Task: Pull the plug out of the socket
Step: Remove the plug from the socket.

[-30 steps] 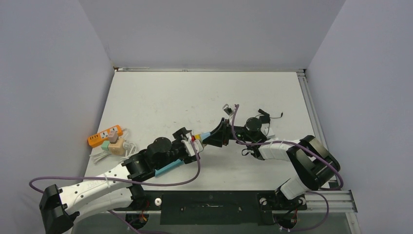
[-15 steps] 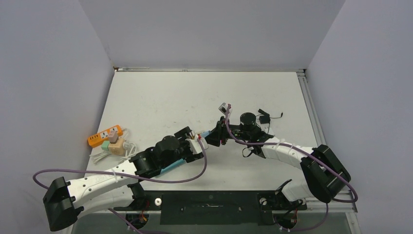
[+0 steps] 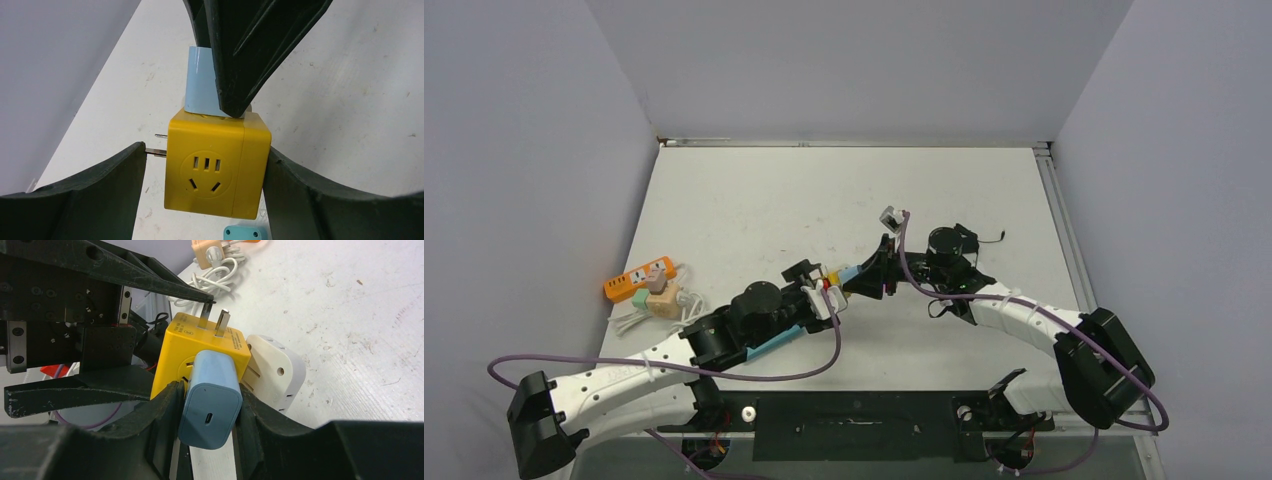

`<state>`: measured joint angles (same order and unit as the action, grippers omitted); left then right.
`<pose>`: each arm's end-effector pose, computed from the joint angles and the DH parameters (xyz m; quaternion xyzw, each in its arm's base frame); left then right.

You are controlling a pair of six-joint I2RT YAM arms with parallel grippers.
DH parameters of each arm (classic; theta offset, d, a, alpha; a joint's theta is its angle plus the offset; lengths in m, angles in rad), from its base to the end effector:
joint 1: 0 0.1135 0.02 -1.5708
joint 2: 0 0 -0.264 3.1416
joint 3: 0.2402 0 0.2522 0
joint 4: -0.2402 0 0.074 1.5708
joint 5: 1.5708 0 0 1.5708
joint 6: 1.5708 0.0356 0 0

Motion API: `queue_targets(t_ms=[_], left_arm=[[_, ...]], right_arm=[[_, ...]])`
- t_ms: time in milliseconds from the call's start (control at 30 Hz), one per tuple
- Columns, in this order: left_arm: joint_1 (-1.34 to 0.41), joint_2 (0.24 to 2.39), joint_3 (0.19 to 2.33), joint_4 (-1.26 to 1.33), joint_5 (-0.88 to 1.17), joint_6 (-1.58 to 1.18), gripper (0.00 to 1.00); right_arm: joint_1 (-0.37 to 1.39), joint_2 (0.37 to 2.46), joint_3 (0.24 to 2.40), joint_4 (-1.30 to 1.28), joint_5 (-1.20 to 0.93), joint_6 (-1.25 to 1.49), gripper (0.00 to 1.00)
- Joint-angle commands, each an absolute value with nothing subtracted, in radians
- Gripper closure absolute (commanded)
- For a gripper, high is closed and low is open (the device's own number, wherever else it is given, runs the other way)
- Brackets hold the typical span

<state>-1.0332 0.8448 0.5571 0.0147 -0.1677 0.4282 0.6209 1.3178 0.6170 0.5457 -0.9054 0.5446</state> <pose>0.1084 -0.1702 0.2695 0.4922 0.6250 -0.1157 0.5947 0.2071 0.1826 0.2422 -0.3102 0.6719 0.5992 0.3053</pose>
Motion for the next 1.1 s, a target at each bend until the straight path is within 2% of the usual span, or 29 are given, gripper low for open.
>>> queue_targets(t_ms=[0,267,567,733,900,1067], left_arm=[[-1.036,0.838,0.563,0.076,-0.171,0.435,1.0],[-1.054,0.828,0.557,0.081,-0.194,0.446,1.0],[-1.062,0.893,0.586,0.062,-0.266,0.434,1.0],[-1.062,0.918,0.599,0.059,-0.265,0.412,1.0],[-1.062,0.897,0.586,0.078,-0.221,0.403,1.0],[-1.062,0.842,0.579,0.081,-0.17,0.397,1.0]], right_arm=[[0.64,1.285,0.632,0.707,-1.108,0.559,0.95],[0.64,1.293,0.636,0.762,-1.117,0.634,0.95],[0.658,1.282,0.796,0.269,-0.821,0.494,0.95],[0.714,1.284,0.87,0.088,-0.637,0.452,0.95],[0.718,1.261,0.88,0.097,-0.681,0.465,0.95],[0.716,1.209,0.868,0.144,-0.819,0.472,0.95]])
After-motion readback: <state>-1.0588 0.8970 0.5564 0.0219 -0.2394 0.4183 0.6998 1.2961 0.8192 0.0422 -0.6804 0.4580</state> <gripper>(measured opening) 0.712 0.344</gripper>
